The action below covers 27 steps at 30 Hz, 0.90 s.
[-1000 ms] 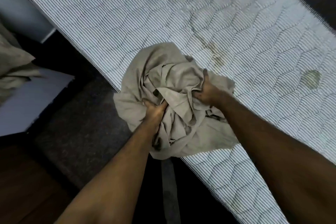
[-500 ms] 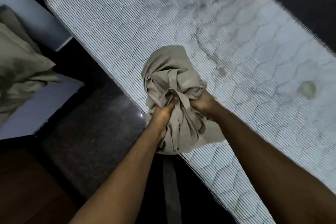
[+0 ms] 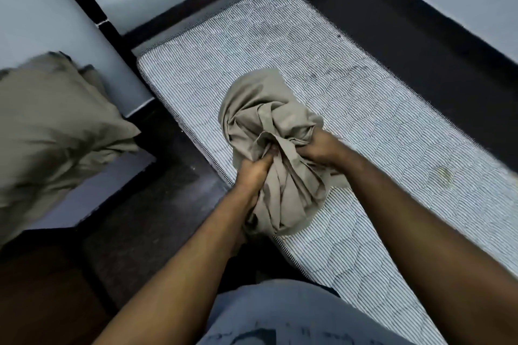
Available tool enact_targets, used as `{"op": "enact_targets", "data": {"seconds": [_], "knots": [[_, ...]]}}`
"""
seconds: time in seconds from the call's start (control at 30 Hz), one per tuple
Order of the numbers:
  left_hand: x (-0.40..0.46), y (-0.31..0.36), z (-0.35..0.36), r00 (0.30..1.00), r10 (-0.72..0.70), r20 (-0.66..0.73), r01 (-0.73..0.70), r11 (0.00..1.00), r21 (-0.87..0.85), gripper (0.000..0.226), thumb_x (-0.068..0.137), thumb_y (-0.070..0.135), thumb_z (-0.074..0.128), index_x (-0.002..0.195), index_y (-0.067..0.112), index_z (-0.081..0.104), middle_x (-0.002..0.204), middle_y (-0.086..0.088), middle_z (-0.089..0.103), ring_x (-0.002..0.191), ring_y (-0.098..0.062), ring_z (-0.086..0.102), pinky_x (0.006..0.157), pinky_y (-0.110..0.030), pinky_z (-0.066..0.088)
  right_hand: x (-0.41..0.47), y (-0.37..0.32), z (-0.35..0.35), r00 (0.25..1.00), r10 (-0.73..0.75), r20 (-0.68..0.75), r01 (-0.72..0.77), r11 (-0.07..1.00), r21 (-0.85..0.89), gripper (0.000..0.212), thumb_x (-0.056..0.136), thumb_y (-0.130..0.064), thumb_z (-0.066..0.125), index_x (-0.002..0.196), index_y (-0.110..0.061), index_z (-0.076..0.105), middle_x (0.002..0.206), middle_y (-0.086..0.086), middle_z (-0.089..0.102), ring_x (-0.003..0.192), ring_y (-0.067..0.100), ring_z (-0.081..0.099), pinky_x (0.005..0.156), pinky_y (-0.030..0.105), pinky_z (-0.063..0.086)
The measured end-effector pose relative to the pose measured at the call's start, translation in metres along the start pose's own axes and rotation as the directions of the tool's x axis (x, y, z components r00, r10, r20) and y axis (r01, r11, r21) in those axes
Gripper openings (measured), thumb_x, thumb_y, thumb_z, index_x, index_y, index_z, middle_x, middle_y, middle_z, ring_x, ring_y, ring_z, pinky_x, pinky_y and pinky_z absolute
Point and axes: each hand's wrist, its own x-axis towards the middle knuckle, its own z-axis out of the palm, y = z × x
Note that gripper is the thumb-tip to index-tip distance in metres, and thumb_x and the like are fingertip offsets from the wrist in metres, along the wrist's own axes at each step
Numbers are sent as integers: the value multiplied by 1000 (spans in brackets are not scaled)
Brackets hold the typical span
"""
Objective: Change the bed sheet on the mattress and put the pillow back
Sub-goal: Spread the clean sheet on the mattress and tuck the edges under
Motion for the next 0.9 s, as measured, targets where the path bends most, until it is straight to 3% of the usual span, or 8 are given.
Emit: {"op": "enact_targets", "data": {"seconds": [0.13,0.3,0.43,0.57,0.67,0.77,0.87,0.9], "knots": [[14,10,-23,999,-33,-17,35,994,106,38,72,56,85,104,42,70,115,10,73,110,-19,68,100,-43,55,1,-15,22,1000,26,2,-26,994,107,42,85,-36,80,120,-19,64,106,-6,70,102,13,66,82,17,48],[37,14,-50,998,-46,32,43,993,106,76,68,62,82,134,28,63,126,6,71,116,-18,67,101,-45,55,29,-48,32,987,110,116,-107,994,-34,44,84,-32,80,123,-18,70,116,4,72,109,24,67,89,32,52],[91,115,-59,992,128,-15,-122,970,210,63,74,64,71,125,29,65,126,3,69,118,-22,64,105,-44,51,93,-135,-1,998,-41,-47,24,949,-313,38,91,-22,66,127,-10,65,123,15,68,114,32,63,97,37,49],[125,285,-66,920,392,-31,-321,795,514,88,65,75,68,132,18,64,125,-10,69,117,-30,64,104,-40,51,138,-255,-86,882,-302,-362,249,950,-187,52,87,-34,68,129,-5,55,124,16,57,104,27,60,97,40,49],[115,368,-82,854,502,-135,-192,546,815,91,73,72,63,136,8,53,132,-25,58,121,-43,57,98,-43,49,138,-285,-156,768,-321,-555,130,925,-356,65,85,-45,72,139,-24,42,122,13,43,89,29,55,81,41,46],[96,374,-90,844,534,-52,-214,424,880,93,62,82,67,122,12,58,114,-15,69,104,-34,66,87,-44,58,124,-274,-199,671,-520,-529,2,714,-700,37,79,-28,78,113,-31,66,103,7,61,90,36,66,78,40,56],[80,326,-88,970,185,157,-238,594,768,50,72,55,87,94,15,67,72,-1,73,61,-11,69,59,-28,58,110,-238,-206,794,-544,-271,-9,434,-901,26,82,-40,74,104,-25,74,99,7,73,103,33,68,86,39,55],[74,307,-84,974,58,218,-210,584,784,39,75,44,89,86,13,67,65,0,71,53,-7,66,53,-26,54,105,-222,-203,842,-506,-189,-8,340,-940,32,86,-43,67,106,-19,74,102,7,73,107,32,67,90,38,54]]}}
